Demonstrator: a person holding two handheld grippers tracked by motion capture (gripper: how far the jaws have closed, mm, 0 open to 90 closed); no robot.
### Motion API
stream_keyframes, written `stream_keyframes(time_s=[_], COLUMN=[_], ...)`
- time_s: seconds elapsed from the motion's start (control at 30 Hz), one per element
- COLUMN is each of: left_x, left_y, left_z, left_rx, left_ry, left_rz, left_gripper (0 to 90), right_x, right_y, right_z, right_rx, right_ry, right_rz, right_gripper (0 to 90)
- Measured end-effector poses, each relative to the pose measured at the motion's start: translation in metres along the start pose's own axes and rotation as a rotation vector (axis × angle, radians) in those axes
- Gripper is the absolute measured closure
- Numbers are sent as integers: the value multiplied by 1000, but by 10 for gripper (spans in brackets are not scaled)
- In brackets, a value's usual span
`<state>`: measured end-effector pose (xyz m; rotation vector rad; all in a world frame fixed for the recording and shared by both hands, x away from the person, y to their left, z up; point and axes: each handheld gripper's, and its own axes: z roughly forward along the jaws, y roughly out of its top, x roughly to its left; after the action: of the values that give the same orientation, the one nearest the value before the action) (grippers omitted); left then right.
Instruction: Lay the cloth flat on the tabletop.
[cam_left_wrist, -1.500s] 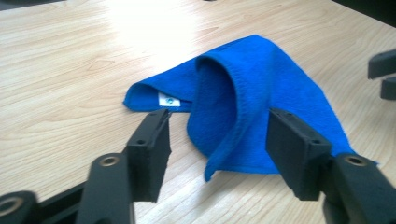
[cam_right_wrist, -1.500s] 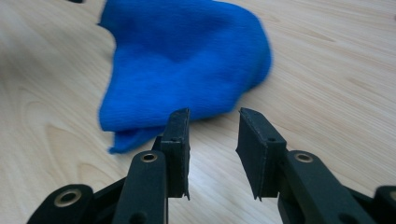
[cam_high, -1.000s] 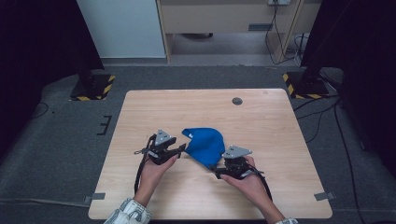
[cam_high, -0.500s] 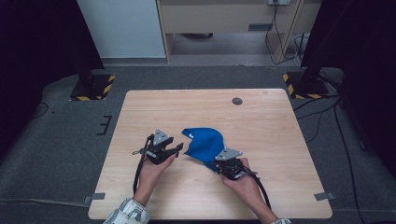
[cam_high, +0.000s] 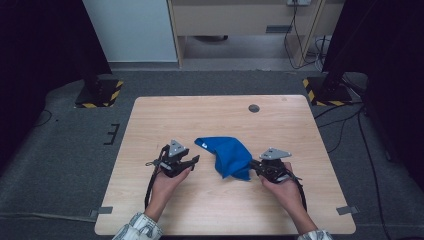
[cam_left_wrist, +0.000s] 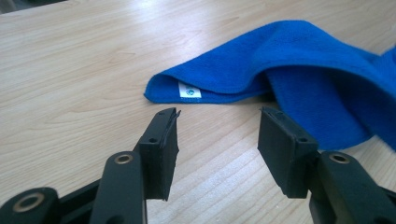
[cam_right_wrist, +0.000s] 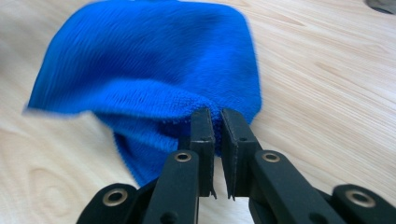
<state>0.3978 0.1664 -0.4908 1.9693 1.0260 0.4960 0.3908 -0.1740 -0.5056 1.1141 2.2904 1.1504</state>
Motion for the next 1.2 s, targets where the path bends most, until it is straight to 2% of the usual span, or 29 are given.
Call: stream_keyframes(time_s=[0.13,0.33,0.43,0.73,1.07,1.2], left_x=[-5,-6,-6,-2,5,4], left_y=[0,-1,-1,-1,-2,-1], left_z=[3,4,4,3,2,2], left_rx=[12,18,19,14,9,6], left_ry=[-5,0,2,20,44,45], left_rz=[20,34,34,27,5,6], left_gripper=[467,460,458,454,449,448], right_x=[-10,0,7,31,59,70], right_y=[-2,1,-1,2,6,7], right_z=[2,-4,-4,7,13,17], right_rx=[-1,-12,-9,-12,-26,-34], right_ry=[-2,21,45,93,151,152], right_rz=[18,-1,-22,-84,-130,-136], right_gripper=[799,556,494,410,346,278])
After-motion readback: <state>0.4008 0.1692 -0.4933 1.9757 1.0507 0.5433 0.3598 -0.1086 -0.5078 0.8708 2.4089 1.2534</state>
